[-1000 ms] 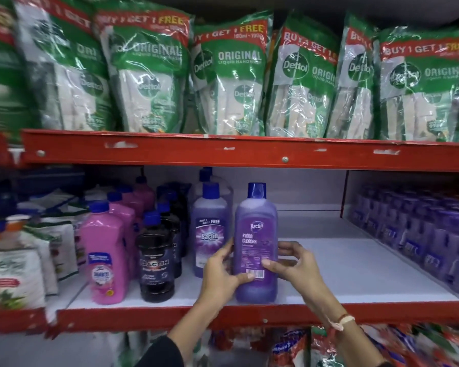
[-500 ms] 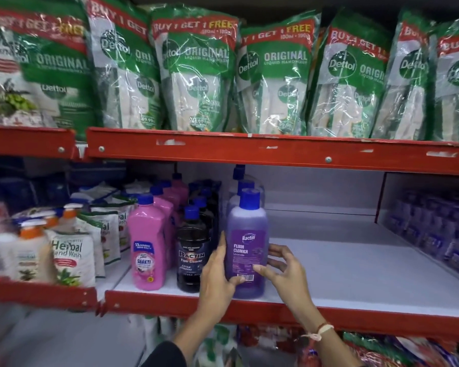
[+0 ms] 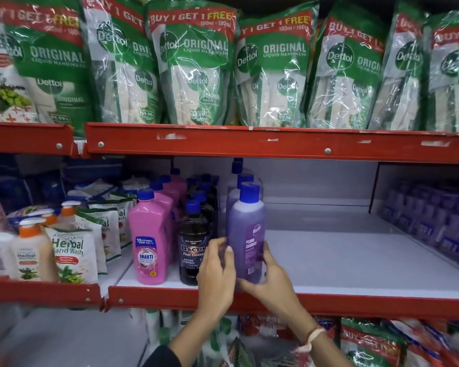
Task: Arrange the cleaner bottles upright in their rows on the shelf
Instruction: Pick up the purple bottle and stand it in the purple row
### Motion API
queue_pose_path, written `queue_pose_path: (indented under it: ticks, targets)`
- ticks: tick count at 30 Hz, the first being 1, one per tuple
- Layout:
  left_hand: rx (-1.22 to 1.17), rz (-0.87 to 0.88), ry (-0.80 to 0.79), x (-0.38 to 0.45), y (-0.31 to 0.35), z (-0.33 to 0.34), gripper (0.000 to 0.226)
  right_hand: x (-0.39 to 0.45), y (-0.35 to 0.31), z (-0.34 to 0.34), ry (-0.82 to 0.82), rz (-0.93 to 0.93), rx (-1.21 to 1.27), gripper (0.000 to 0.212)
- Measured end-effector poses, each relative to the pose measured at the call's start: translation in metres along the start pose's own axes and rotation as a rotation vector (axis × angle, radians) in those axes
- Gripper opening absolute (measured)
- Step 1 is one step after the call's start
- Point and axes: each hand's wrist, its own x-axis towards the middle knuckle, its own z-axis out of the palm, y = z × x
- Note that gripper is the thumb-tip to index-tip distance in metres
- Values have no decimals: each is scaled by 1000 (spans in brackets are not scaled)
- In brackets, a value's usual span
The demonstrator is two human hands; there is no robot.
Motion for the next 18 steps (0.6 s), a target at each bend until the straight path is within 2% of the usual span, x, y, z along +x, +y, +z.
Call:
queue_pose_path:
  ticks: [2, 5, 10, 11, 13, 15, 16, 18]
  targets:
    - [20, 7, 1, 2, -1, -7, 12, 5, -5, 3, -41, 9, 28, 86]
    - [16, -4, -48, 8, -3, -15, 11, 12, -2, 8, 15, 29, -50, 87]
    - [-33, -22, -115, 7, -8, -14, 30, 17, 8, 6, 35, 67, 30, 63]
    - [-23, -40, -107, 7, -11, -10, 38, 18, 8, 4, 3, 81, 47, 61]
    - [-5, -68, -108, 8, -15, -3, 68, 23, 13, -5, -96, 106, 154, 63]
    - [23, -90, -172, 11, -14, 0, 95, 27, 19, -17, -241, 125, 323, 68]
    - [26, -106, -219, 13, -13, 1, 102, 27, 21, -22, -303, 131, 365, 68]
    - [42, -115, -287, 16, -12, 2, 102, 28, 25, -28, -337, 118, 326, 64]
